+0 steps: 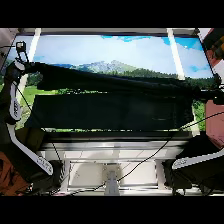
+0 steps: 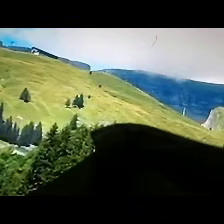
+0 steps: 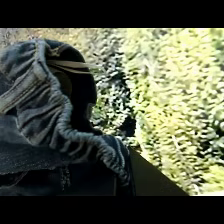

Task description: Fold the clothes and pants, and hang the long-sleeved shirts on hangers.

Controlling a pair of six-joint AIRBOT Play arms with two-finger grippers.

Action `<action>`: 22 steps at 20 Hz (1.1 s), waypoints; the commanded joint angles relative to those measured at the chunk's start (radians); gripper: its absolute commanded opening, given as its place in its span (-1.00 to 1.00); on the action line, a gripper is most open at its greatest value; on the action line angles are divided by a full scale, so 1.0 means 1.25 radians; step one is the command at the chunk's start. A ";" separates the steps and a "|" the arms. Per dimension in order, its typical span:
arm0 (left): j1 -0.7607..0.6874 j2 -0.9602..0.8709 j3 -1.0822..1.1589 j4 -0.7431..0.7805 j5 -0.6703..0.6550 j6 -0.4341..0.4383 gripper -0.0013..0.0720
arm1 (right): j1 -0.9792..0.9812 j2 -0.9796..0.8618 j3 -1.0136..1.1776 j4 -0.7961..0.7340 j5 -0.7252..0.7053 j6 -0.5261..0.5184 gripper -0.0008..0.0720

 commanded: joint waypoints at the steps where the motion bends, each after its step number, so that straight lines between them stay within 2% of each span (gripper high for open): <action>1: -0.002 -0.006 0.000 -0.006 -0.009 0.000 0.79 | 0.001 0.001 0.000 0.008 0.006 0.000 -0.82; 2: -0.002 -0.005 0.000 -0.006 -0.009 0.000 0.95 | 0.001 0.001 0.000 0.008 0.008 0.000 -0.82; 3: -0.002 -0.002 0.000 -0.007 -0.012 -0.007 0.95 | 0.001 0.001 0.000 0.008 0.009 0.000 -0.82; 4: -0.002 0.004 0.000 -0.006 -0.014 -0.043 0.94 | 0.001 0.001 0.000 0.008 0.009 0.000 -0.82; 5: -0.001 0.013 0.000 -0.006 -0.015 -0.094 0.92 | 0.001 0.001 0.000 0.008 0.009 0.000 -0.82; 7: 0.017 0.031 0.000 -0.006 -0.034 -0.258 0.93 | 0.001 0.001 0.000 0.008 0.011 0.000 -0.82; 8: 0.030 0.036 0.000 -0.006 -0.068 -0.324 0.94 | 0.001 0.001 0.000 0.008 0.014 0.000 -0.82; 9: 0.044 0.036 0.000 -0.006 -0.130 -0.358 0.95 | 0.001 0.001 0.000 0.008 0.018 0.000 -0.82; 12: 0.082 0.030 0.000 -0.006 -0.341 -0.365 0.95 | 0.001 0.001 0.000 0.006 0.028 -0.001 -0.82; 14: 0.103 0.021 0.000 -0.007 -0.415 -0.365 0.95 | 0.001 0.001 0.000 0.006 0.028 -0.001 -0.82; 15: 0.110 0.018 0.000 -0.016 -0.434 -0.359 0.94 | 0.001 0.001 0.000 0.006 0.028 -0.001 -0.82; 18: 0.115 -0.006 0.000 -0.105 -0.460 -0.273 0.94 | 0.001 0.001 0.000 0.006 0.030 -0.001 -0.82; 21: 0.107 -0.040 0.000 -0.113 -0.459 -0.267 0.93 | 0.001 0.001 0.000 0.006 0.034 -0.001 -0.82; 22: 0.104 -0.047 0.000 -0.126 -0.458 -0.246 0.92 | 0.001 0.001 0.000 0.006 0.036 -0.001 -0.82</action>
